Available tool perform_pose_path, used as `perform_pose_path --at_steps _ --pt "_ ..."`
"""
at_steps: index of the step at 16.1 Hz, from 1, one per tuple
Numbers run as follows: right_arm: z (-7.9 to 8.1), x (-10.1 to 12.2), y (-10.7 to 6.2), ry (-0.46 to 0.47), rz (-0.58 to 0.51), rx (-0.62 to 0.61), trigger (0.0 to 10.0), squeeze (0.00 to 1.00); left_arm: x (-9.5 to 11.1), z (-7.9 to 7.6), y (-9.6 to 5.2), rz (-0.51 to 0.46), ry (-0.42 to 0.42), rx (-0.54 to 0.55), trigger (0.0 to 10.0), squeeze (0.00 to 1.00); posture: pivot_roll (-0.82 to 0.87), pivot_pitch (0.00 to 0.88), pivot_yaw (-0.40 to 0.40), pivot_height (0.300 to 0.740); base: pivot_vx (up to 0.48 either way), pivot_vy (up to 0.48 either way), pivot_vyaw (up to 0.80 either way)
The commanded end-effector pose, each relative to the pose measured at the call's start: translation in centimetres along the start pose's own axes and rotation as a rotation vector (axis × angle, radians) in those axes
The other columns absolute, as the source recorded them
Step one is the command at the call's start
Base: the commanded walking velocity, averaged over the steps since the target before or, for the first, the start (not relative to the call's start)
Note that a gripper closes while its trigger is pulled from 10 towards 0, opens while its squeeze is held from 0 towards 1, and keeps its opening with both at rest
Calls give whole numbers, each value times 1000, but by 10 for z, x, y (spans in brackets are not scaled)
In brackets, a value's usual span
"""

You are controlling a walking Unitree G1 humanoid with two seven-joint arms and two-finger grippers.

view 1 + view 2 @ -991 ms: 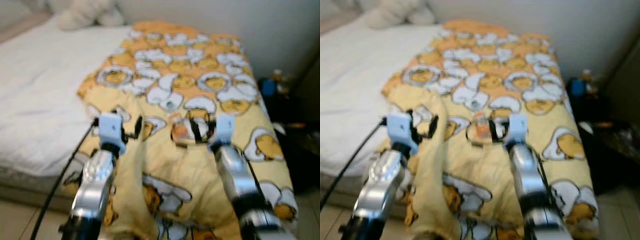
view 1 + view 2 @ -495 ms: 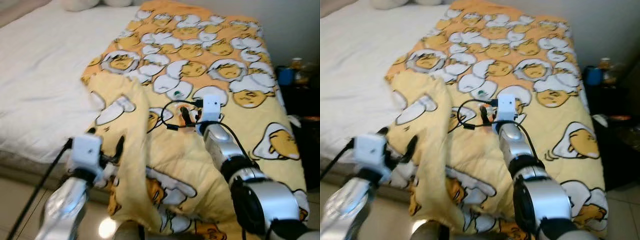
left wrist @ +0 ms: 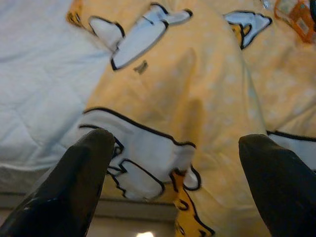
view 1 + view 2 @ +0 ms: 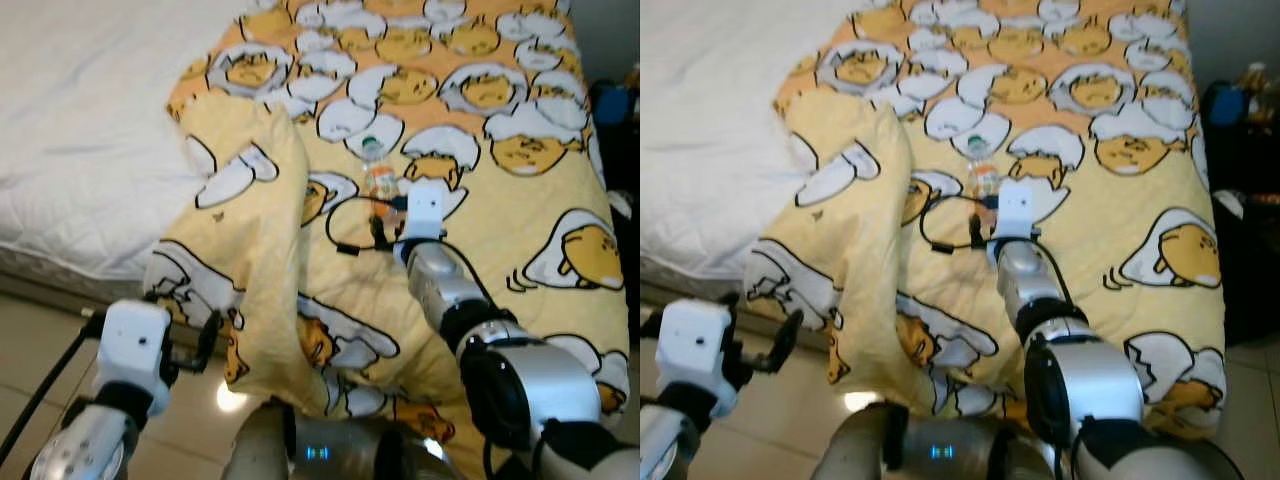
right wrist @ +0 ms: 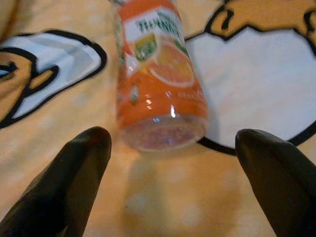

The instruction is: Clean up the room

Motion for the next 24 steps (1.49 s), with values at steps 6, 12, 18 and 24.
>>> perform_pose_path --at_steps 6,12,18,24 --pt "18 -1 -1 -78 -10 69 0 0 -1 -19 11 16 -38 -75 10000 0 391 269 3 740 0 0 0" --pt "-7 -75 -39 -113 -94 82 10000 0 -30 -63 41 76 -137 -213 10000 0 238 67 -63 740 0 0 0" --pt "-68 -37 -103 -83 -420 -207 10000 1000 4 -61 125 -103 -103 -106 10000 0 46 0 -39 740 0 0 0" --pt "-64 -21 -105 -111 -439 -191 10000 1000 24 -63 155 -203 -62 -76 10000 0 19 0 -20 740 0 0 0"
Point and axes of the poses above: a point about 5 cm out from each wrist's last joint towards the gripper, its own y axis pointing out of the wrist towards the gripper, its own x axis along the axis of the wrist's last joint, z = x × y, the point moved 5 cm from there along y, pointing out of the wrist towards the gripper, and after that the axes turned 3 degrees about -y, right-handed, at the moved point
